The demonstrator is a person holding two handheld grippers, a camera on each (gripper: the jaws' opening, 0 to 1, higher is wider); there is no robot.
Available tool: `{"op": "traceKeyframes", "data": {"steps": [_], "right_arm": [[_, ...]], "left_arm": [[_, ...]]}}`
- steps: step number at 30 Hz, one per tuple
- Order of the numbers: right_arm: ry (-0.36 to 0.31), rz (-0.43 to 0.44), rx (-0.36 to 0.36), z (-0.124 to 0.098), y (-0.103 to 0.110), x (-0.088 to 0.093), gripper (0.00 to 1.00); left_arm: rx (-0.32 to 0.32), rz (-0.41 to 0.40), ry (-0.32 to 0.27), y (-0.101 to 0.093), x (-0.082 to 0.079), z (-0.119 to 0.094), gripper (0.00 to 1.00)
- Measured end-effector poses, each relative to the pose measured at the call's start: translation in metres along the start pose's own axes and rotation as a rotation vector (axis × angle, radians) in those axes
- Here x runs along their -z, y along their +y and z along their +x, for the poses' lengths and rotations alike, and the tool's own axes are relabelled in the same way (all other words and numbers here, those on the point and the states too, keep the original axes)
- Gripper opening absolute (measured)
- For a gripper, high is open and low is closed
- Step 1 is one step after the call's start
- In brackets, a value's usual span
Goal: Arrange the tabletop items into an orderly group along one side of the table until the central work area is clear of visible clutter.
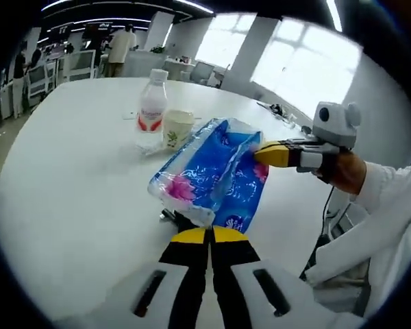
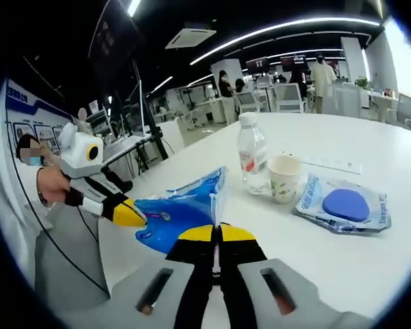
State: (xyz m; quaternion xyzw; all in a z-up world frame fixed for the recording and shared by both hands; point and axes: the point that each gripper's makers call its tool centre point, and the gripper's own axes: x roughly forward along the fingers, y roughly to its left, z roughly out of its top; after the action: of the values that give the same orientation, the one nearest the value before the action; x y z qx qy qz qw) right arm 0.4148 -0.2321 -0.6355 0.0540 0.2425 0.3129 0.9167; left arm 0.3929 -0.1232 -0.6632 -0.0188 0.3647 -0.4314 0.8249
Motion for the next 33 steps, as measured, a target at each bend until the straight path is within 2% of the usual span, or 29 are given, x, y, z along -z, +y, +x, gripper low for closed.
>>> {"op": "traceKeyframes", "data": {"steps": [14,22,30,33], "right_arm": [[-0.107,0.044,0.167,-0.065,-0.044,-0.018,0.0],[-0.16,0.045,0.253,-0.098,-0.065,-0.03,0.0],[-0.221,0.061,0.347,-0.134,-0.093,-0.045,0.0],[-0.233,0.079,0.371,-0.144,-0.104,-0.048,0.0]], "left_arm": [[0.129,0.161,-0.004,-0.048,-0.058,0.039,0.0],[0.179,0.198,-0.016,-0.072,-0.085,0.061,0.0],[0.235,0.277,-0.033,-0.1,-0.125,0.087,0.0],[0.25,0.284,-0.035,-0.109,-0.134,0.096,0.0]]}}
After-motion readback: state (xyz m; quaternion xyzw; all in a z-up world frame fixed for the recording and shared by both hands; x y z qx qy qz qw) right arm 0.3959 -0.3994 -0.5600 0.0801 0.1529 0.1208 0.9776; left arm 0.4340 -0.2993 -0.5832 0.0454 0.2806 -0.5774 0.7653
